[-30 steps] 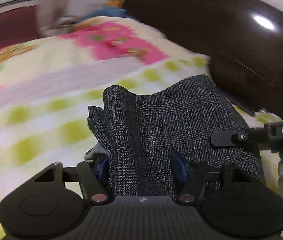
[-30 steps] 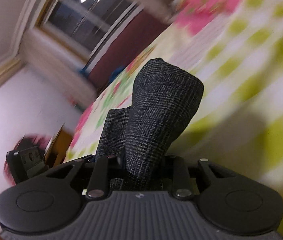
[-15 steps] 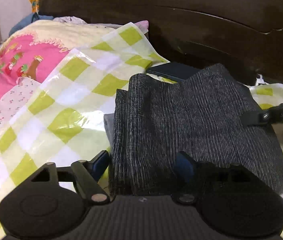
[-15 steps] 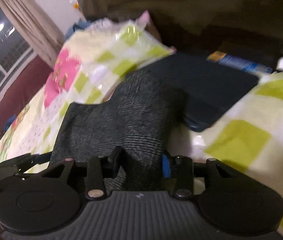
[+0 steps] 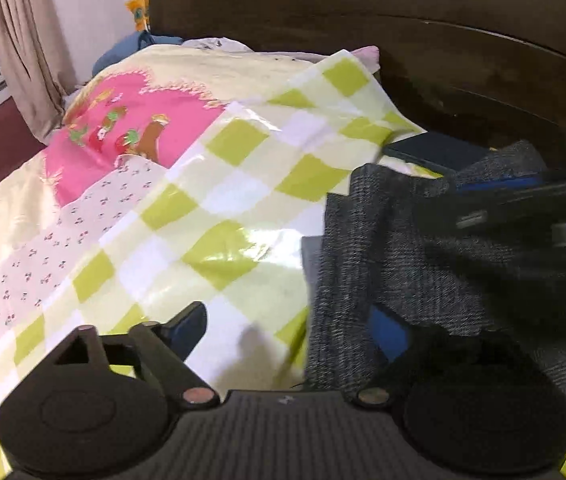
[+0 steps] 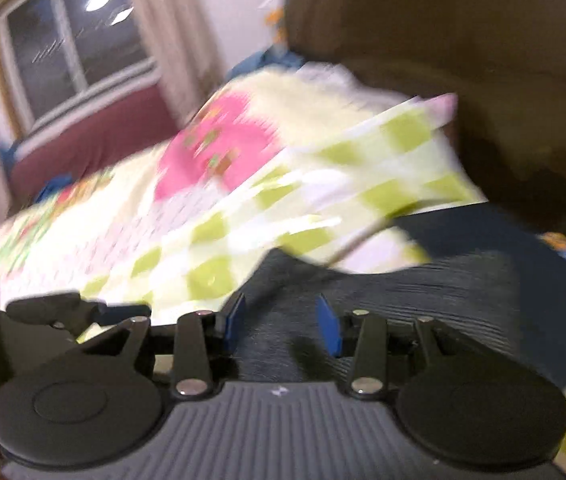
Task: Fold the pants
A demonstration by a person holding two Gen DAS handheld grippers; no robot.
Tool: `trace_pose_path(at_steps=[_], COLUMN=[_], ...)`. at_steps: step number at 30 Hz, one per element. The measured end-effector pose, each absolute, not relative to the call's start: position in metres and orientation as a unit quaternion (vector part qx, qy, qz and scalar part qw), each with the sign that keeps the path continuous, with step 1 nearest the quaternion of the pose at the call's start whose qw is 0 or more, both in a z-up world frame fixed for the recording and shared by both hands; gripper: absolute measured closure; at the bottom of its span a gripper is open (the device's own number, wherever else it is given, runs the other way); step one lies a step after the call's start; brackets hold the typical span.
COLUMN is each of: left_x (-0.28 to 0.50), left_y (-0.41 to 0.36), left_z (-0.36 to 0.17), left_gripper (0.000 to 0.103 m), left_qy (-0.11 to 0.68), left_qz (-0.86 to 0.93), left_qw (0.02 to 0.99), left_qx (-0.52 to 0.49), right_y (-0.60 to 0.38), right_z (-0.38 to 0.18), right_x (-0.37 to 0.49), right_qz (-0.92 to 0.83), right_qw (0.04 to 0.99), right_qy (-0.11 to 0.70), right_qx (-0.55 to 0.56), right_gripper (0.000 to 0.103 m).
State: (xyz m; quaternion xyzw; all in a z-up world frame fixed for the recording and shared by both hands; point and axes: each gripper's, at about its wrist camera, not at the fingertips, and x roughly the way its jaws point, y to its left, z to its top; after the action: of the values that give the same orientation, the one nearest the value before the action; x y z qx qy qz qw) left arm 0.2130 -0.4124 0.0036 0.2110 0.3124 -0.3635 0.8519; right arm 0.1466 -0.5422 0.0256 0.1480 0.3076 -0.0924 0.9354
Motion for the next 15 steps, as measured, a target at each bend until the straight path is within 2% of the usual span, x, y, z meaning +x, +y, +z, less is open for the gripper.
trace_pose_path(at_steps=[3, 7, 13, 15], left_x=[0.215, 0.221, 0.197, 0.190], left_y=[-0.413, -0.404, -0.368, -0.359], left_z=[-0.010, -0.008, 0.010, 0.012], left_gripper=[0.000, 0.000, 0.000, 0.000], left_qy=[0.323, 0.341, 0.314, 0.319], left_qz=[-0.351, -0.337, -0.341, -0.334], left_qw=[0.852, 0.860, 0.869, 0.869], left_qx=[0.214, 0.174, 0.174, 0.180], right_y=[-0.547, -0.544, -0.522, -0.517], right_z=[0.002, 0.002, 0.035, 0.023], right_x=[0.179, 0.196, 0.106, 0.084], right_qz=[-0.113, -0.132, -0.131, -0.154], right_qw=[0.920, 0.913, 0.941, 0.933], right_qy=[0.347, 0.360, 0.255, 0.259], right_qx=[0.145, 0.140, 0.179, 0.197], right_gripper=[0.067, 0.066, 0.066, 0.062])
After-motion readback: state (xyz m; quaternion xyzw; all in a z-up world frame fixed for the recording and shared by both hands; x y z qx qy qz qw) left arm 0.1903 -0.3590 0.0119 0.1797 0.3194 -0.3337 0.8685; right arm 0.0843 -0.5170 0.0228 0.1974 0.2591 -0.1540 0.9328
